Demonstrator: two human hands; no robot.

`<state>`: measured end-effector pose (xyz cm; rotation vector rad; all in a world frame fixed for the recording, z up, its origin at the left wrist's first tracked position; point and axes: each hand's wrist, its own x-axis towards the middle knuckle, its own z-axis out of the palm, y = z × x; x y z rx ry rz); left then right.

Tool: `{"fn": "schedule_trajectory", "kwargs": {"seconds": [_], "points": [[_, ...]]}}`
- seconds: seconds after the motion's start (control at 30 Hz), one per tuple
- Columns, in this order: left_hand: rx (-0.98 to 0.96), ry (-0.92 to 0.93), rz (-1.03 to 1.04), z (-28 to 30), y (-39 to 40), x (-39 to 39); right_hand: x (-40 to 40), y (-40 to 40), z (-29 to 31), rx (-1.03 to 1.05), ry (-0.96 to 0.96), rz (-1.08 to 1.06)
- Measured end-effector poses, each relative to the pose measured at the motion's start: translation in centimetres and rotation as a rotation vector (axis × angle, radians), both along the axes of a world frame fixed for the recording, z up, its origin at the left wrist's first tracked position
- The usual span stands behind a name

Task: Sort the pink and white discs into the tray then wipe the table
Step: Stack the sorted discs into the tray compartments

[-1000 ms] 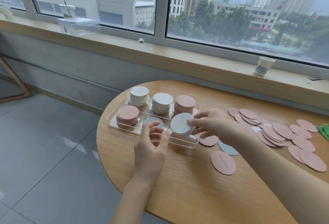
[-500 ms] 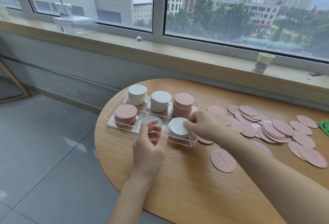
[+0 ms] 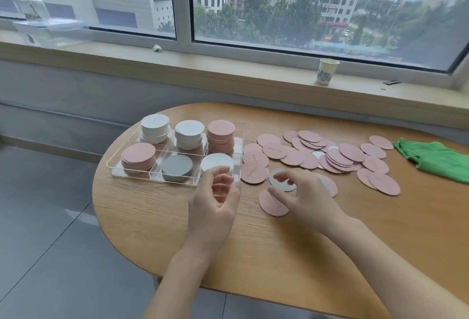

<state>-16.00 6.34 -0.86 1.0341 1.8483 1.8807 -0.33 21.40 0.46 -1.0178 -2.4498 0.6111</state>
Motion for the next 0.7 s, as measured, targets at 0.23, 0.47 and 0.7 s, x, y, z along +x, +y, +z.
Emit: {"fn": "schedule_trajectory", "kwargs": {"seconds": [0.23,0.47,0.7], "points": [[-0.085,0.025,-0.079,-0.8,0.2,3.8,1.9,-1.1,-1.5,-0.079,-0.039,-0.032],[-0.175,0.04,-0.004,-1.2,0.0,4.1,1.7,-0.9,-1.2,-0.339,0.029,-0.056],[-0.202,0.031,-0.015,-1.3,0.6,3.6,2.7,-1.1,-2.4,-0.388,0.322,0.036]]}}
